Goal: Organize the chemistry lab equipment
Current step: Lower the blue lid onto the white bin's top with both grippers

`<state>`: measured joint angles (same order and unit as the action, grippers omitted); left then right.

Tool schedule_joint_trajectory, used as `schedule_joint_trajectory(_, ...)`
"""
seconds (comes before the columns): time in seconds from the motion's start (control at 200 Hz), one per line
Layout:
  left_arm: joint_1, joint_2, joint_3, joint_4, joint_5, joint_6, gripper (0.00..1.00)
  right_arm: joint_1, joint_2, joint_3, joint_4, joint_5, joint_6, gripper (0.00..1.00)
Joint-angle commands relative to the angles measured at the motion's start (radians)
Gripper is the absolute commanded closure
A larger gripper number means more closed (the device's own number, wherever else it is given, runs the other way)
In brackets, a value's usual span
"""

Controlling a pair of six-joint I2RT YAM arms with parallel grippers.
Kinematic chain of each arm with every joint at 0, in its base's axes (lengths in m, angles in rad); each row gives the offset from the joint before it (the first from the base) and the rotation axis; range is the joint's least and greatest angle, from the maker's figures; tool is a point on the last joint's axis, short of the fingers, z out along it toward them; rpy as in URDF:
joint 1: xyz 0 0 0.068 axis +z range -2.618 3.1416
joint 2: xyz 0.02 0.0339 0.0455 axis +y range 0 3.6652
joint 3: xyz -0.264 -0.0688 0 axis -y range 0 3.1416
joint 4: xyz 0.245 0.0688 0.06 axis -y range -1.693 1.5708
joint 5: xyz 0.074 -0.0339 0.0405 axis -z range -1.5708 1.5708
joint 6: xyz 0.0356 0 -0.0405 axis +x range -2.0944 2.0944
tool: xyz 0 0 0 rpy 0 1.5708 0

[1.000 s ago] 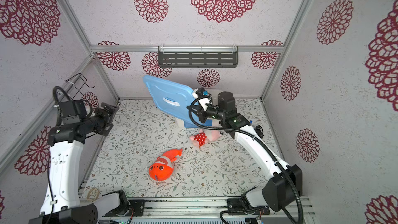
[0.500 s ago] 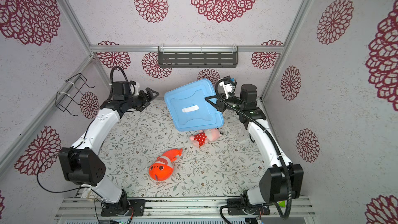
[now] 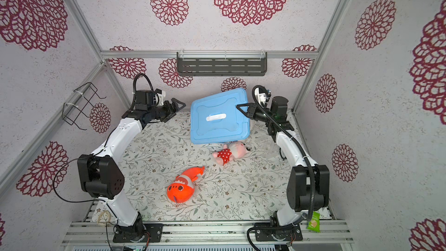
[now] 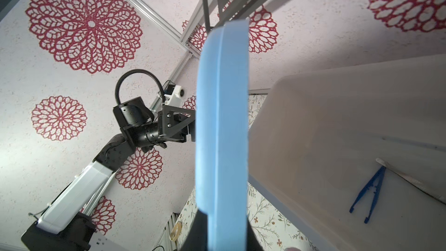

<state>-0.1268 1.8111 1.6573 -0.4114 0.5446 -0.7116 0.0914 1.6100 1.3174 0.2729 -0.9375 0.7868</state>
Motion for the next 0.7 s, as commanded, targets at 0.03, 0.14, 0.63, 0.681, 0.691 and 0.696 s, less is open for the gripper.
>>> schedule_joint_trajectory(0.03, -0.011, 0.037, 0.027, -0.006, 0.013, 0.024, 0.06, -0.034, 0.022, 0.031, 0.113, 0.037, 0.098, 0.92)
schedule_joint_trajectory(0.14, -0.019, 0.048, 0.032, -0.034, -0.001, 0.033, 0.07, -0.055, 0.045, 0.032, 0.11, 0.049, 0.123, 0.92)
schedule_joint_trajectory(0.63, -0.078, 0.08, 0.038, -0.238, -0.062, 0.084, 0.1, -0.071, 0.231, 0.194, -0.123, 0.098, 0.115, 0.9)
schedule_joint_trajectory(0.681, -0.082, 0.074, 0.028, -0.247, -0.069, 0.084, 0.1, -0.073, 0.247, 0.208, -0.14, 0.098, 0.111, 0.88)
schedule_joint_trajectory(0.691, -0.083, 0.073, 0.025, -0.249, -0.07, 0.085, 0.1, -0.073, 0.25, 0.211, -0.143, 0.097, 0.11, 0.88)
schedule_joint_trajectory(0.696, -0.083, 0.073, 0.024, -0.25, -0.071, 0.086, 0.1, -0.074, 0.251, 0.212, -0.144, 0.098, 0.11, 0.88)
